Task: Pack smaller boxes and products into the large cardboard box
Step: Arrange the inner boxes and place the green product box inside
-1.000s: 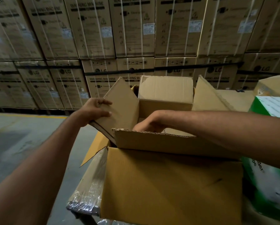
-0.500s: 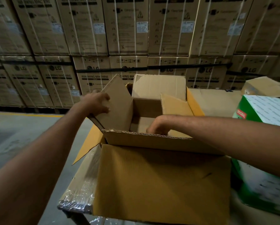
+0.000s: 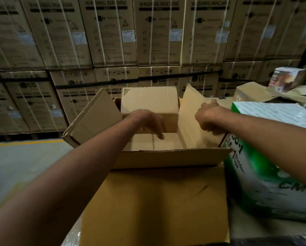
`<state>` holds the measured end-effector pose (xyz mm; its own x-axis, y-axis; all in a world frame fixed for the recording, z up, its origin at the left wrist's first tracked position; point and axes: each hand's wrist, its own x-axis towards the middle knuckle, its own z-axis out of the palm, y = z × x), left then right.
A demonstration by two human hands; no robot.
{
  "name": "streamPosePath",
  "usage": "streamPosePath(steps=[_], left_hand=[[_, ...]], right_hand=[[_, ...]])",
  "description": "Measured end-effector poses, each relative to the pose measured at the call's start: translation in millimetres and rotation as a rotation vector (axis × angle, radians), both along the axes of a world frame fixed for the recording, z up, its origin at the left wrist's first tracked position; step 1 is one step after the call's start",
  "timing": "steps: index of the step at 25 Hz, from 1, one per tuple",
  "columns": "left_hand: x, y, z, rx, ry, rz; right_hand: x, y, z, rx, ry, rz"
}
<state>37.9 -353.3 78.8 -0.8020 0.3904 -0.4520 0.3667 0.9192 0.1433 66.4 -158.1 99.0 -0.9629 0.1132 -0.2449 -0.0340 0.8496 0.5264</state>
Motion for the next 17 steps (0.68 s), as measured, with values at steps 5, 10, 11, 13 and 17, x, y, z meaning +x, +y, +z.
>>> streamPosePath(steps=[5, 10, 11, 13, 17], left_hand=[[-2.7, 56.3, -17.3, -0.004, -0.089, -0.096], [-9.5, 82.2, -15.6, 0.036, -0.078, -0.116], [-9.9, 84.8, -15.3, 0.035, -0.074, -0.122], [-10.5, 87.8, -15.9, 0.009, -0.063, -0.13], [-13.8, 92.2, -21.7, -0.034, -0.065, -0.133]], right_hand=[[-6.5, 30.1, -22.8, 0.009, 0.116, 0.171], [-3.9, 19.6, -24.8, -0.03, 0.132, 0.202], [-1.6, 17.7, -22.7, -0.053, 0.181, 0.194], [-3.2, 16.0, -18.3, -0.15, 0.367, 0.14], [-17.8, 30.9, -13.6, -0.603, 0.44, -0.107]])
